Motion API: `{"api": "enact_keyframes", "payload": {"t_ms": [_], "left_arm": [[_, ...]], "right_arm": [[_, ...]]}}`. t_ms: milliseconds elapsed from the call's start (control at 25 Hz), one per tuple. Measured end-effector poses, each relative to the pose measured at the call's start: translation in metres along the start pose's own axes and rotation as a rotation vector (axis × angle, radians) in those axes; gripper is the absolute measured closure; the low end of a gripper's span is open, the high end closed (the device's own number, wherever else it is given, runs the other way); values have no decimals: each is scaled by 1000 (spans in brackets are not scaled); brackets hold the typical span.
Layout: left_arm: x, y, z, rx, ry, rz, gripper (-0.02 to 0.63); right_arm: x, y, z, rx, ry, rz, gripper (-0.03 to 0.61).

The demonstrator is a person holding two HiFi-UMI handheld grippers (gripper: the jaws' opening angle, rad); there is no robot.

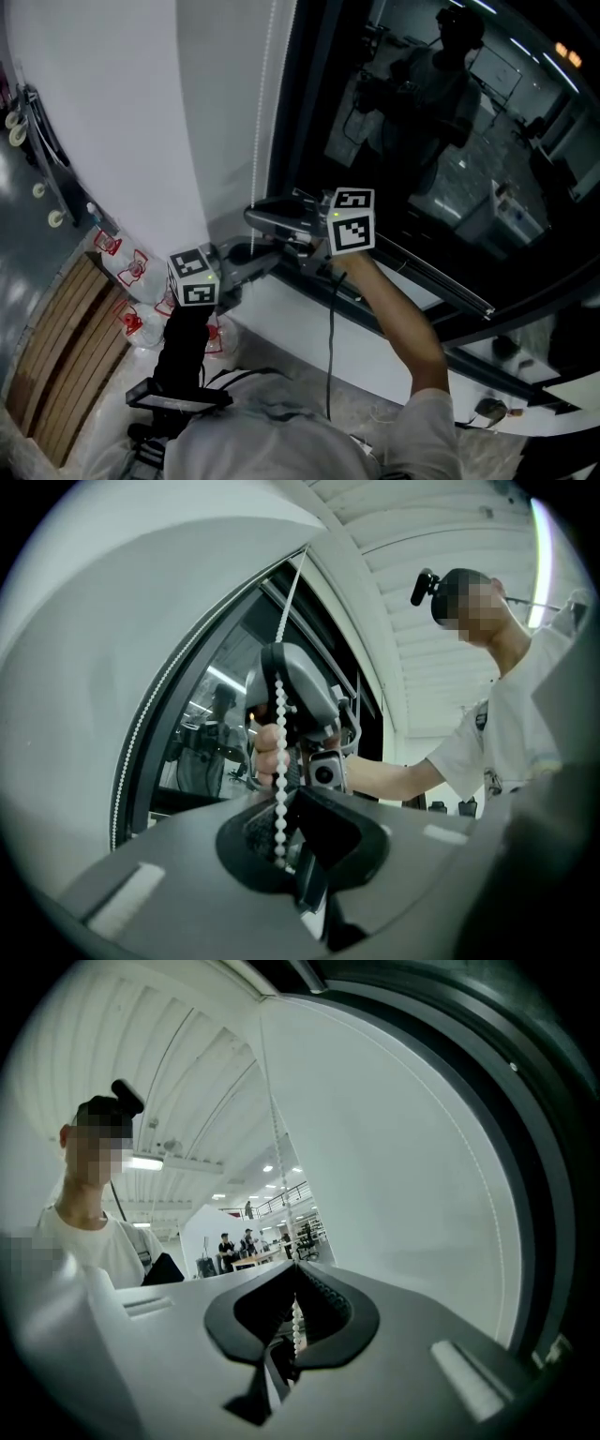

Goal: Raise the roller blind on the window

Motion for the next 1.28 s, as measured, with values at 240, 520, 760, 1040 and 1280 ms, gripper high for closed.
{"api": "enact_keyframes", "payload": {"t_ms": [240, 520, 760, 1040, 1280], "left_arm": [[0, -1, 0, 5, 1, -7, 615], [-4, 1, -2, 2, -9, 3, 615], [-6, 1, -2, 2, -15, 15, 615], [-9, 2, -3, -1, -15, 22, 615], [-5, 0, -5, -10, -5, 14, 615]], "right_arm": [[10, 11, 60, -134, -92, 84, 428], [22, 22, 173, -266, -244, 97, 456], [39, 45, 230, -358, -250, 151, 468], [46, 57, 256, -362, -278, 155, 557], [38, 52, 254, -291, -297, 134, 561]]}}
Point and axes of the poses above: the fingertips, and each gripper's own axes: x forward along the fingers, y to its left, z out of its top, the point moved 7 cm from there along -x, backward along the fingers, and after that the axes turned 12 degrees about -y, right-handed, at the moved point
